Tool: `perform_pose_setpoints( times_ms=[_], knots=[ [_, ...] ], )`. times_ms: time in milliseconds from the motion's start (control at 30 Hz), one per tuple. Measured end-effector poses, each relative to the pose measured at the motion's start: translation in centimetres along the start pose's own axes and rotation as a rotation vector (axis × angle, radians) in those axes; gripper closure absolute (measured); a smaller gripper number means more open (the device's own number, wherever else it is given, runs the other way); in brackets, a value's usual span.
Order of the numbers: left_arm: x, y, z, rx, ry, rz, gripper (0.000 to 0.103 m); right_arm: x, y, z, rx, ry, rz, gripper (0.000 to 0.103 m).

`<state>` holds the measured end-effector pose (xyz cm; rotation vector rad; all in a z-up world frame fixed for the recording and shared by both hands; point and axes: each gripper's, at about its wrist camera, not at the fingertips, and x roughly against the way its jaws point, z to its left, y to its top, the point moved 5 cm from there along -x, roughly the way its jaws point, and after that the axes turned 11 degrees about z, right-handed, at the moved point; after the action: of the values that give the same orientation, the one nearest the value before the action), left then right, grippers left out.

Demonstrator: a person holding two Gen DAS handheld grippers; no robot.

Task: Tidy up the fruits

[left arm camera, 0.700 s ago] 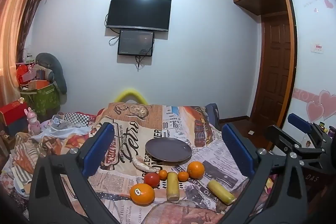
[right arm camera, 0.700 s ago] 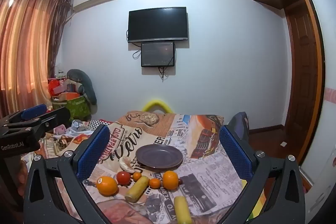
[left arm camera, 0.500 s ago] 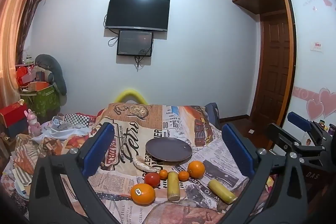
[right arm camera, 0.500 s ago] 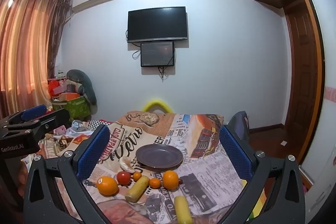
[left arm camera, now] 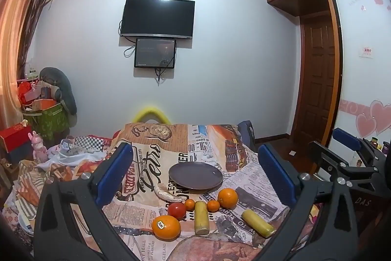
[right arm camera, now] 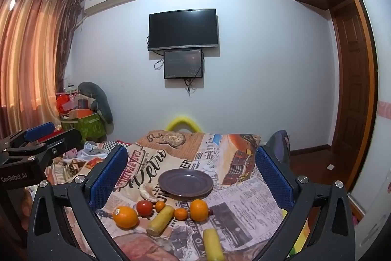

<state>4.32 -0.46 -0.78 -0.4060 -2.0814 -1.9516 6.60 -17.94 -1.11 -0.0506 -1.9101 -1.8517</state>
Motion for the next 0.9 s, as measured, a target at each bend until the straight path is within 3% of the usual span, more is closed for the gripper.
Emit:
perform_pose_setpoints(
  times_ms=[900],
  knots=[
    [-0.30, -0.22, -0.19, -0.002, -0.002, 0.002, 0.000, 0.17, 0.31, -0.44, -0.003, 0.012, -0.003, 0.000]
  ],
)
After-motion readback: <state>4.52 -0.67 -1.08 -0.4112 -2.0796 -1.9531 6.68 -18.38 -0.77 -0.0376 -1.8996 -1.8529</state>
